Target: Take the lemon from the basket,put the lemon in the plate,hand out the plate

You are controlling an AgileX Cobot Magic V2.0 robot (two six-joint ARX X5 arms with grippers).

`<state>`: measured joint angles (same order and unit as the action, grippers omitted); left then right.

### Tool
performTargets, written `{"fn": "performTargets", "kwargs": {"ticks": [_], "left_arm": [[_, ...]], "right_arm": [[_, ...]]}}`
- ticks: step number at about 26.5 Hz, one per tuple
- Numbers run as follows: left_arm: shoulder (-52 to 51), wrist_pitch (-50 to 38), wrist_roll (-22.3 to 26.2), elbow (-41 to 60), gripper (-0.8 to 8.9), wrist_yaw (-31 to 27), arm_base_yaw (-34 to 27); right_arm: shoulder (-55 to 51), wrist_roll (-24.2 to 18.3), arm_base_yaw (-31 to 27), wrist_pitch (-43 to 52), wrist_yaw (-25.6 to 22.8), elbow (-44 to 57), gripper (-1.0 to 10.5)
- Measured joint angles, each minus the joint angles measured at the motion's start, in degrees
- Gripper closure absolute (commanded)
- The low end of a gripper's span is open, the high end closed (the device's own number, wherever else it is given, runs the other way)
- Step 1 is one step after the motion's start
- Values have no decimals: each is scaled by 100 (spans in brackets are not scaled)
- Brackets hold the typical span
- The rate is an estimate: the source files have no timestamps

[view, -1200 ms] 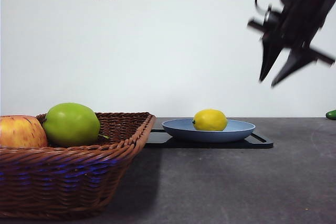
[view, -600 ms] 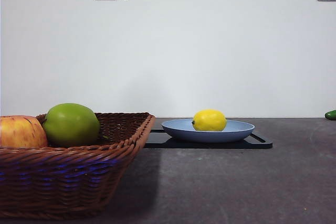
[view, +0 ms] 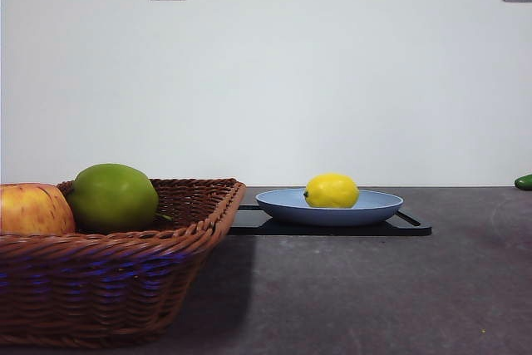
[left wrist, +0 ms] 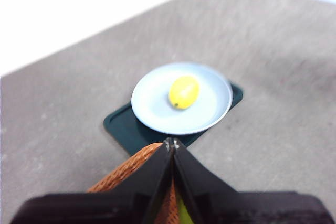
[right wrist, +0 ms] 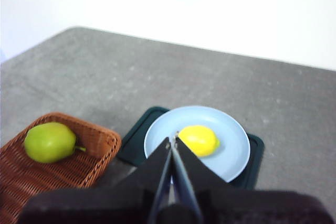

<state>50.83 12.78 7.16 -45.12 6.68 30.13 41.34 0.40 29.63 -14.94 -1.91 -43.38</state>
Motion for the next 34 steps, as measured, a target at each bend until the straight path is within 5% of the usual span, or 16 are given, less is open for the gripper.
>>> {"fn": "performTargets", "kwargs": {"ticks": [8, 27, 34], "left_arm": [[-1421, -815, -531, 1751, 807, -2, -2], [-1530, -1095, -632, 1727, 805, -50, -2], [-2647, -179, -378, 1751, 805, -664, -321]], "right_arm": [[-256, 223, 2, 728, -4, 1069, 943], [-155, 304, 2, 728, -2, 1080, 943], [-155, 304, 2, 728, 0, 1080, 943]]}}
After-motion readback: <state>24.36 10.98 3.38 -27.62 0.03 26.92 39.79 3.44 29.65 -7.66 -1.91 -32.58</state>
